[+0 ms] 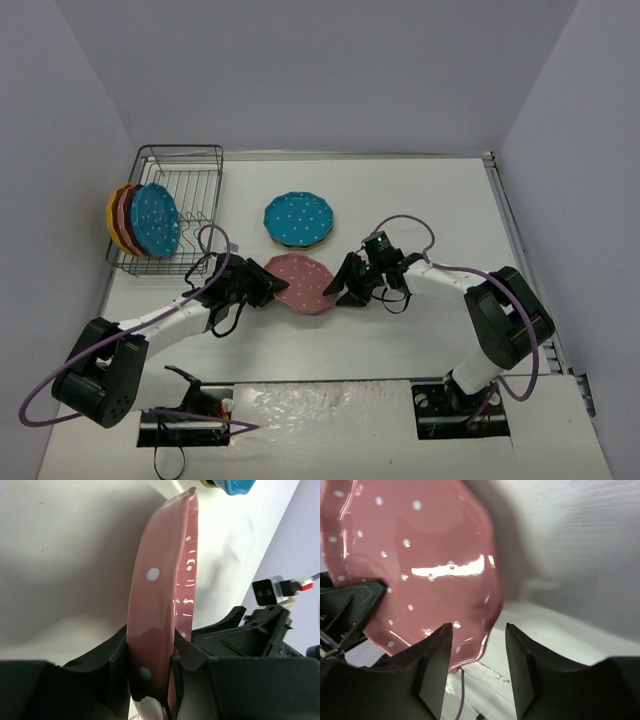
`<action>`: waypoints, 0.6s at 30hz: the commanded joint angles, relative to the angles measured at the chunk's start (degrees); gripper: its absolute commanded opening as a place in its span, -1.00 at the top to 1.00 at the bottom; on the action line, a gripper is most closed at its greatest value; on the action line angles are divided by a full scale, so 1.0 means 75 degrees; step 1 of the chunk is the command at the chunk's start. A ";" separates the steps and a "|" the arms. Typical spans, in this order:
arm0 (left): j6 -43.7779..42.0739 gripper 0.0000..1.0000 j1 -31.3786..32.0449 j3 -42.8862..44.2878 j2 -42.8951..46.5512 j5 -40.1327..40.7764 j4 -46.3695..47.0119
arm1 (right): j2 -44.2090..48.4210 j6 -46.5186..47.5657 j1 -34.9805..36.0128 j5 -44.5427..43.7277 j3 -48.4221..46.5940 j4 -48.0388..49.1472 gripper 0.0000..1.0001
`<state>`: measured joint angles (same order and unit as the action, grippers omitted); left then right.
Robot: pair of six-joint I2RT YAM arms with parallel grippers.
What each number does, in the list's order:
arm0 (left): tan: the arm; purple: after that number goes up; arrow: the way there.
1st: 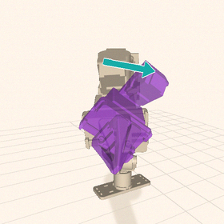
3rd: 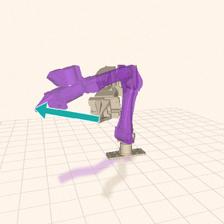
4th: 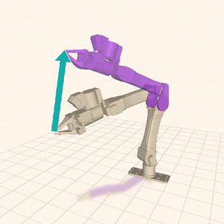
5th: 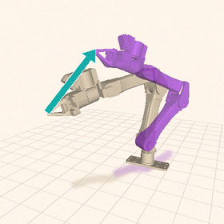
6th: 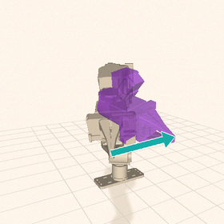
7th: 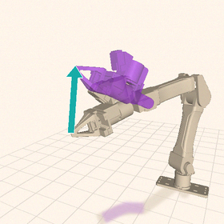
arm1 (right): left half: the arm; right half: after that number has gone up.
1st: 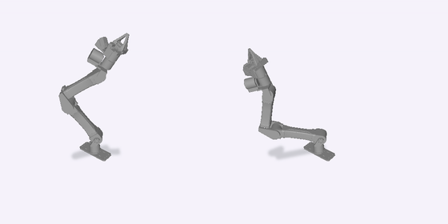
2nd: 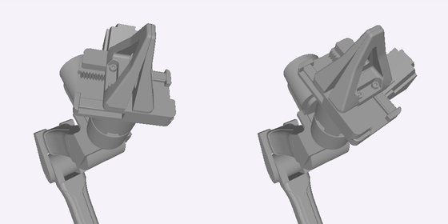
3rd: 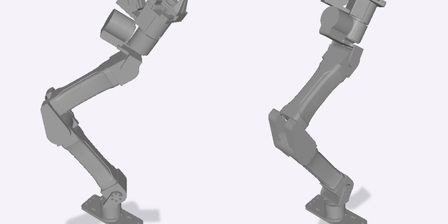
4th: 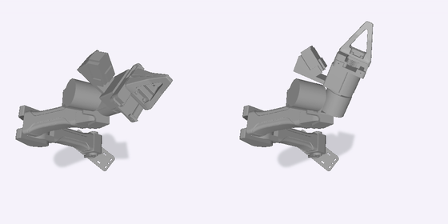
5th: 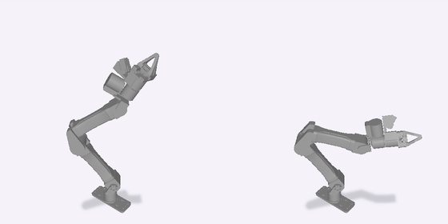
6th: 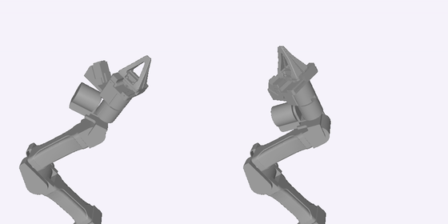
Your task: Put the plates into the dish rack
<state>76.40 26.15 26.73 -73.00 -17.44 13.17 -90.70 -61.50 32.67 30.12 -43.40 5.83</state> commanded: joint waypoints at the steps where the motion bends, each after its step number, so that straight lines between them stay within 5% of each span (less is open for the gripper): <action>1: -0.0332 1.00 0.0124 0.0877 0.0885 0.0085 -0.0433 | 0.0919 0.0699 0.0074 -0.0165 -0.0565 -0.0444 -0.29; 7: -0.1104 1.00 0.0135 0.1872 0.1570 0.0532 -0.1649 | 0.1593 0.1573 0.0080 -0.1266 -0.1332 -0.1884 -0.75; 18: -0.3297 1.00 0.0135 0.3932 0.1790 0.1381 -0.4070 | 0.2230 0.3078 -0.0459 -0.2543 -0.3452 -0.3422 -0.99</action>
<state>59.96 27.00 46.07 -61.98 -9.42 -15.61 -77.78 -43.74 32.34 15.13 -63.89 -16.06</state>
